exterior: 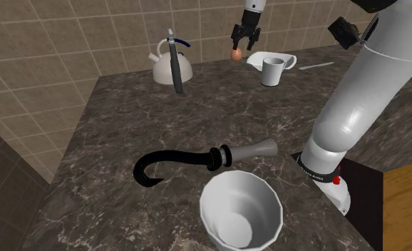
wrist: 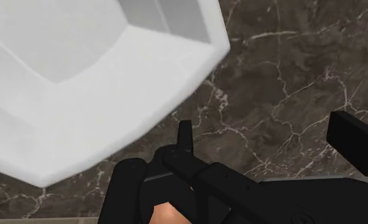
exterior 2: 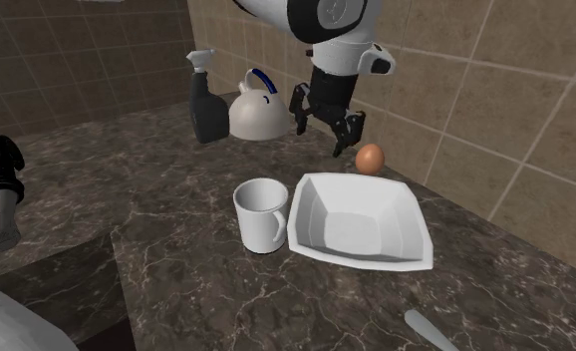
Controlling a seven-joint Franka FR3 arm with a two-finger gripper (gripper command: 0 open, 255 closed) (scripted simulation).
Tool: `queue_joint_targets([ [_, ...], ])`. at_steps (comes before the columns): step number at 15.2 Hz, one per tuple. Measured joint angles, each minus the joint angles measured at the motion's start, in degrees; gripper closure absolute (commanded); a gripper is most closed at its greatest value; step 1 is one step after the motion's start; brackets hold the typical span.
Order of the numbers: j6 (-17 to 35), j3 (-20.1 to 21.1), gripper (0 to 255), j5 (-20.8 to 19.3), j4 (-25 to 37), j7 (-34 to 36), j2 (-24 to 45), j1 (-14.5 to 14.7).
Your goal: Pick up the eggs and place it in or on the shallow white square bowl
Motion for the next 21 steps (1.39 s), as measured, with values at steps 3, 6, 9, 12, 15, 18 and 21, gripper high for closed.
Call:
queue_joint_targets([
  [3,-0.4,-2.5,0,5.3,6.2,-3.2,7.3,-1.4],
  [6,-1.8,-4.2,0,10.8,12.6,-6.4,14.3,-4.1],
  [9,-3.9,-4.8,0,16.6,20.4,-8.4,22.0,-7.6],
  [12,-3.6,-4.7,0,18.5,21.8,-9.2,24.5,-8.9],
  [15,-1.7,-4.4,0,19.0,20.3,-9.5,25.0,-8.5],
  [18,0.2,-4.1,0,19.4,18.7,-9.9,25.3,-8.2],
  [21,0.6,-4.1,0,19.4,18.4,-9.9,25.3,-8.0],
])
